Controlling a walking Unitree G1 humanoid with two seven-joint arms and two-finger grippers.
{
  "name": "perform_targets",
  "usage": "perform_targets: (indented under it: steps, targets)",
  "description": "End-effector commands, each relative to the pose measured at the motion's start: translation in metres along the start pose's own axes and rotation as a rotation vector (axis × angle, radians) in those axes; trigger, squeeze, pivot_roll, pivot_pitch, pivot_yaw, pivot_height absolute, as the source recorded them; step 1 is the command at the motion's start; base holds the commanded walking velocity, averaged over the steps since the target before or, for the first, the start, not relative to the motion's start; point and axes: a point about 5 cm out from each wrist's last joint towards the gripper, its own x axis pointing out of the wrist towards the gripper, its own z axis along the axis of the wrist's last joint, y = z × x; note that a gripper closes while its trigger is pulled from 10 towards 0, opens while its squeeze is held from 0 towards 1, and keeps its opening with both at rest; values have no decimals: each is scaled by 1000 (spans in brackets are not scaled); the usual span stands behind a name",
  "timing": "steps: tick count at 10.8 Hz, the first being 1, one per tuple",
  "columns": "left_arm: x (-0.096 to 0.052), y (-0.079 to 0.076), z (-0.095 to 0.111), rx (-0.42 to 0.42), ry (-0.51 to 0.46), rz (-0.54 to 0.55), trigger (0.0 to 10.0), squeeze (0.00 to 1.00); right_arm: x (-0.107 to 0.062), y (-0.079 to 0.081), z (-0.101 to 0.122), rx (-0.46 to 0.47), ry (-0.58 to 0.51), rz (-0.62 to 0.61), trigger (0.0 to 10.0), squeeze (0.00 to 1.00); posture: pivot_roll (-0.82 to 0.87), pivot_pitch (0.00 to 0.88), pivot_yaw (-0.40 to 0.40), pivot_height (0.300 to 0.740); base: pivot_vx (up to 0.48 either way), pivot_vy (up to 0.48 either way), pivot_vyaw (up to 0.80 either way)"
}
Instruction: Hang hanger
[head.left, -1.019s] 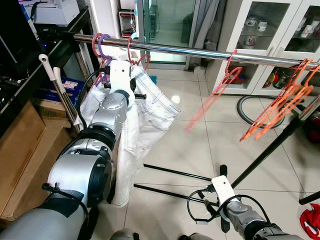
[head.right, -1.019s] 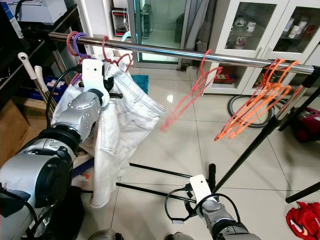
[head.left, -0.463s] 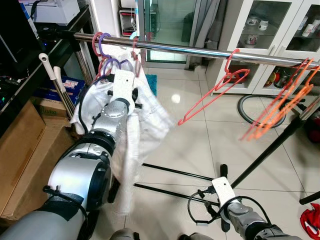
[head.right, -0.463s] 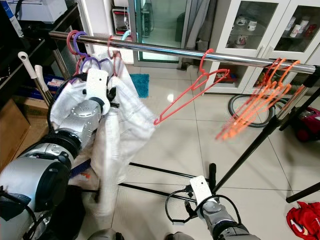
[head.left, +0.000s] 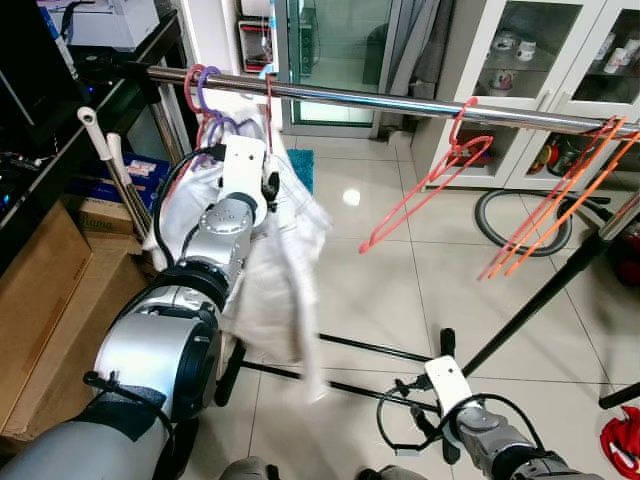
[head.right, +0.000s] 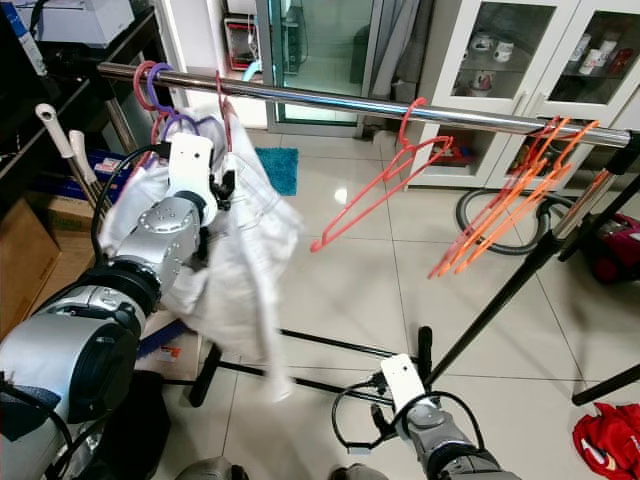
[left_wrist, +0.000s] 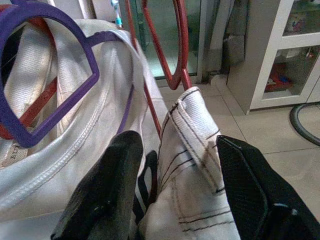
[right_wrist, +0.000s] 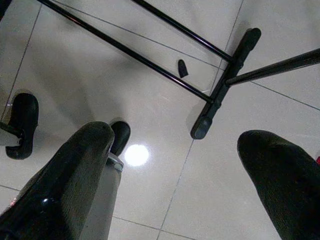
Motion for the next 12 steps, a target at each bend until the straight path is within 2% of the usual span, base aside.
perform_targets:
  steps: [1, 2, 5, 6, 8, 9, 10, 11, 12]
  targets:
    - [1, 0, 5, -3, -20, -5, 10000, 1000, -1, -2, -6, 0, 11, -5, 10000, 0, -66, 0, 5, 740, 0, 0, 0]
    - [1, -1, 6, -12, -28, -15, 10000, 0, -1, -2, -6, -2, 12, -5, 10000, 0, -66, 0, 5, 740, 0, 0, 0]
    - [2, -1, 23, -27, -109, -3, 10000, 0, -1, -2, -7, -3, 14, -5, 10000, 0, -67, 0, 5, 740, 0, 0, 0]
    - [3, -2, 34, -54, -160, -4, 10000, 0, -1, -2, -8, -4, 15, -5, 10000, 0, -67, 0, 4, 740, 0, 0, 0]
    - [1, -2, 38, -128, -188, 4, 10000, 0, -1, -2, -8, 0, 13, -7, 10000, 0, -72, 0, 10, 740, 0, 0, 0]
    - [-3, -3, 30, -198, -188, 10, 10000, 0, -1, -2, -9, 12, 5, -11, 10000, 0, -73, 0, 11, 740, 0, 0, 0]
    - [-12, -9, 17, -215, -175, -15, 10000, 0, -1, -2, -10, 16, 2, -11, 10000, 0, -67, 0, 4, 740, 0, 0, 0]
    - [-22, -17, 5, -228, -151, -58, 10000, 0, -1, -2, -10, 13, -2, -9, 10000, 0, -65, 0, 3, 740, 0, 0, 0]
    - [-35, -34, -10, -216, -125, -134, 10000, 0, -1, -1, -8, 4, -20, -6, 10000, 0, -52, 0, -1, 740, 0, 0, 0]
